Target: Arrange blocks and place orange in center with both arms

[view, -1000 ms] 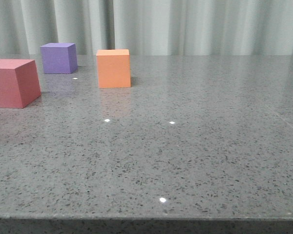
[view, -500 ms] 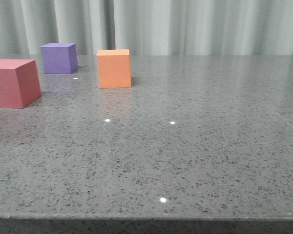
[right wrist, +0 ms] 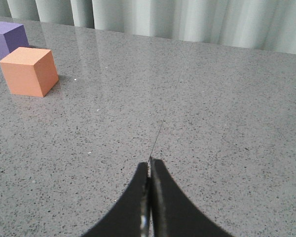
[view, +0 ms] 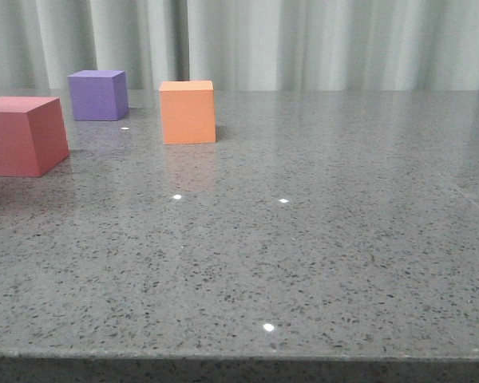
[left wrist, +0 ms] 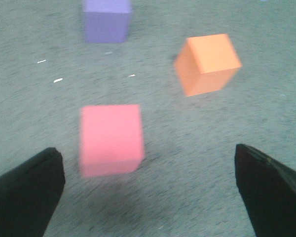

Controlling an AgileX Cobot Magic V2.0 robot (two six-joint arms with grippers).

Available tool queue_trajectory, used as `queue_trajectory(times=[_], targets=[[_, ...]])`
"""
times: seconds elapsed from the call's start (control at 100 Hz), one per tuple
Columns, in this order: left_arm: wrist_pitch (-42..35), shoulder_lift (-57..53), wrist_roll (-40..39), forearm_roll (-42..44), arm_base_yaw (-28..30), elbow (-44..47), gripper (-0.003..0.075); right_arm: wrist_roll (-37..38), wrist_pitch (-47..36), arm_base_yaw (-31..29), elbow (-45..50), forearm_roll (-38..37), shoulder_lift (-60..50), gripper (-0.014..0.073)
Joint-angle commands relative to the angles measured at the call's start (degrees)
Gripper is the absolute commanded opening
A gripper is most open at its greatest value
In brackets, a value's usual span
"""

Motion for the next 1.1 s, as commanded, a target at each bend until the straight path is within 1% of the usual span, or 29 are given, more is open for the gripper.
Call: queue_trajectory(times=[0.0, 0.08, 0.23, 0.28, 0.33, 0.46, 0.55, 0.68, 0.87, 0.96, 1.09], targets=[[-5.0, 3.7, -0.9, -0.8, -4.3, -4.9, 0.066, -0.1, -4.6, -0.3, -1.4, -1.3, 0.1, -0.0111], [-4.8, 8.6, -4.2, 2.1, -7.5, -9.2, 0.066, -0.1, -4.6, -0.3, -1.4, -1.3, 0.1, -0.0111], [-2.5, 18.2, -16.7, 16.4, -13.1, -18.9, 0.066, -0.1, -4.6, -0.3, -1.4, -1.3, 0.1, -0.0111], [-1.9, 21.5, -20.7, 20.2, -14.7, -22.0, 0.066, -0.1, -4.6, -0.3, -1.4, -1.3, 0.1, -0.0111], [-1.9, 24.2, -22.7, 22.2, -16.0, -24.9, 0.066, -0.1, -4.6, -0.3, -1.4, -1.3, 0.1, -0.0111], [-1.4, 29.9, -23.1, 22.5, -18.1, -31.8, 0.066, -0.1, -4.6, -0.3, -1.4, -1.3, 0.1, -0.0111], [-1.3, 32.5, -23.1, 22.5, -18.8, -34.6, 0.066, -0.1, -4.6, -0.3, -1.4, -1.3, 0.1, -0.0111], [-3.5, 34.2, -23.1, 22.5, -18.8, -35.1, 0.066, -0.1, -4.6, -0.3, -1.4, -1.3, 0.1, -0.0111], [-3.2, 34.3, -23.1, 21.9, -18.8, -35.1, 0.066, -0.1, -4.6, -0.3, -1.4, -1.3, 0.1, -0.0111], [-4.0, 34.3, -26.4, 21.6, -18.8, -35.1, 0.066, -0.1, -4.6, -0.3, -1.4, -1.3, 0.1, -0.0111], [-5.0, 34.3, -27.6, 21.6, -18.8, -35.1, 0.066, -0.1, -4.6, -0.3, -1.4, -1.3, 0.1, -0.0111]])
